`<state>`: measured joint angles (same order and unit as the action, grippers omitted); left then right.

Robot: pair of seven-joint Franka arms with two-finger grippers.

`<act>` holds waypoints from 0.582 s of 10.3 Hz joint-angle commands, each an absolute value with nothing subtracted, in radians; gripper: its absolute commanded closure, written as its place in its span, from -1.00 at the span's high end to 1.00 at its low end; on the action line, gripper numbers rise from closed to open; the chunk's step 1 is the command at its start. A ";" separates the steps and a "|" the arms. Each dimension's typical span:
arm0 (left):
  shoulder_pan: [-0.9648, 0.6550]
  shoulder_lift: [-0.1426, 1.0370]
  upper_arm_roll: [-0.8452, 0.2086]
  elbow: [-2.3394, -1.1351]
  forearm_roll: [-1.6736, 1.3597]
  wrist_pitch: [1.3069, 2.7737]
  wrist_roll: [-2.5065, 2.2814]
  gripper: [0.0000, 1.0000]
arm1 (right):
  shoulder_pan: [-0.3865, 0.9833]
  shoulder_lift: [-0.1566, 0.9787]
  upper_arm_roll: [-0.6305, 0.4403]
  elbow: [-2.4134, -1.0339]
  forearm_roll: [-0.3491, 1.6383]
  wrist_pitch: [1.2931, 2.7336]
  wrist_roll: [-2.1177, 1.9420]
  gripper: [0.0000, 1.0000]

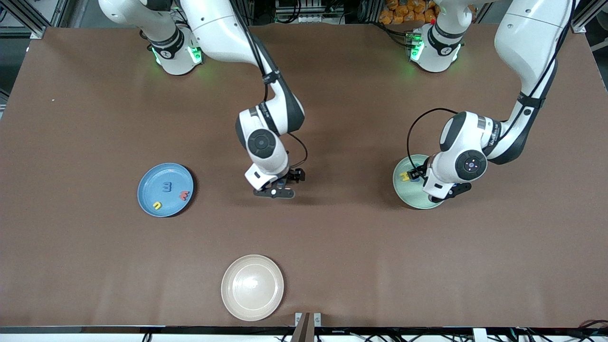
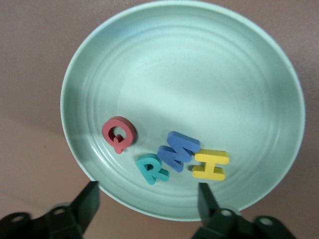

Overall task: Sort upper and lower case letters into plates
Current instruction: 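Release the R in the green plate while the right gripper grasps the a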

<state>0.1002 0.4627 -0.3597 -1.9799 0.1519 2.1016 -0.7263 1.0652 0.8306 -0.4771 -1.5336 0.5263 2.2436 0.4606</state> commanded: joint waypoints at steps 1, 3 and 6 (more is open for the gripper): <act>0.110 0.381 -0.367 -2.005 0.169 2.097 -0.715 1.00 | 1.049 0.841 -0.485 -1.529 0.502 2.253 0.469 1.00; 0.110 0.319 -0.367 -1.979 0.169 2.094 -0.709 1.00 | 1.051 0.838 -0.482 -1.583 0.505 2.331 0.465 1.00; 0.113 0.250 -0.364 -1.892 0.157 2.071 -0.483 1.00 | 1.057 0.835 -0.480 -1.611 0.508 2.345 0.465 1.00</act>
